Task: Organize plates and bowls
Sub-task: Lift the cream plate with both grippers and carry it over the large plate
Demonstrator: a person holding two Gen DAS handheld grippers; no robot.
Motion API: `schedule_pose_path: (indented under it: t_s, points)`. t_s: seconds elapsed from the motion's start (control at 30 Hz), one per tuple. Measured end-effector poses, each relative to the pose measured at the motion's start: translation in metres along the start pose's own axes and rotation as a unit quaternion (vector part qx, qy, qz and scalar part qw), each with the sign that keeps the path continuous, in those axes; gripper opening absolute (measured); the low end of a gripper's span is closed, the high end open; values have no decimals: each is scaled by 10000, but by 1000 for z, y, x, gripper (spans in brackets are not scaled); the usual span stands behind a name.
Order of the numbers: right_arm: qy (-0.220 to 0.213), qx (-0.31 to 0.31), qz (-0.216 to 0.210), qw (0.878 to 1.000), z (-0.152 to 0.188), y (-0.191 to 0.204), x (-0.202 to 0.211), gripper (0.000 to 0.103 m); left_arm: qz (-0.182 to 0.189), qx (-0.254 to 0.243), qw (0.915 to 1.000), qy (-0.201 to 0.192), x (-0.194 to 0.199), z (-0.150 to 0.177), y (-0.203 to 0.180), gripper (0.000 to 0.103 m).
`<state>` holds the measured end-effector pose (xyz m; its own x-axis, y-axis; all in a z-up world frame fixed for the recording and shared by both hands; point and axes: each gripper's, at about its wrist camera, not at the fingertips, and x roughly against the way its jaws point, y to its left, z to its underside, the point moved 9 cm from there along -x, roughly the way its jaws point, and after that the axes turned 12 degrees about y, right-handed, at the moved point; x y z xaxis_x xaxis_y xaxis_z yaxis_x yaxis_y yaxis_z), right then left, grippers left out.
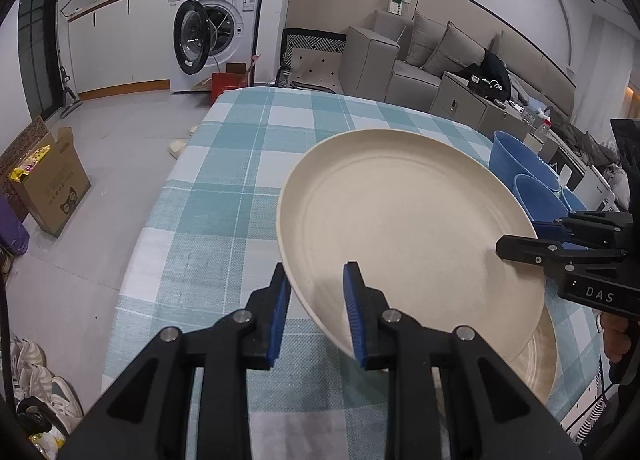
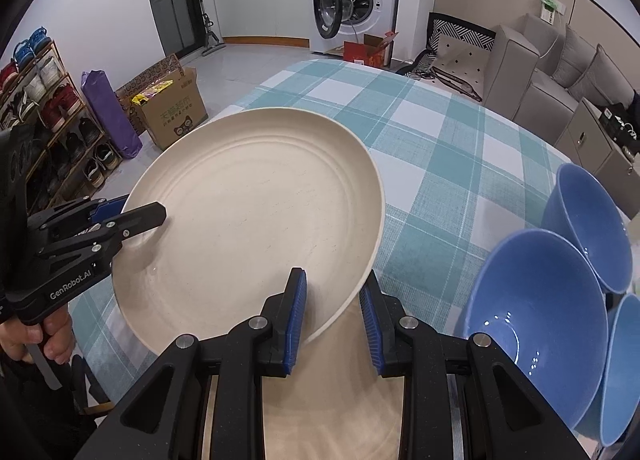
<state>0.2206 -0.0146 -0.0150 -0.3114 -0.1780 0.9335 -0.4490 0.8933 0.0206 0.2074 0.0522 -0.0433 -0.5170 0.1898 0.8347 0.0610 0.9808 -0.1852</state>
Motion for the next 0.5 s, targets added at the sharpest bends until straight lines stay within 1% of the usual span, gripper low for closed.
schedule_pose_path:
  t_s: [0.3, 0.5]
  points:
    - [56, -293, -39, 9995, 28, -12, 13, 28, 103, -309, 9994, 77, 1, 5, -22, 25]
    - [115, -539, -107, 9984, 49, -18, 19, 28, 179, -465, 9988, 27, 7, 7, -36, 25]
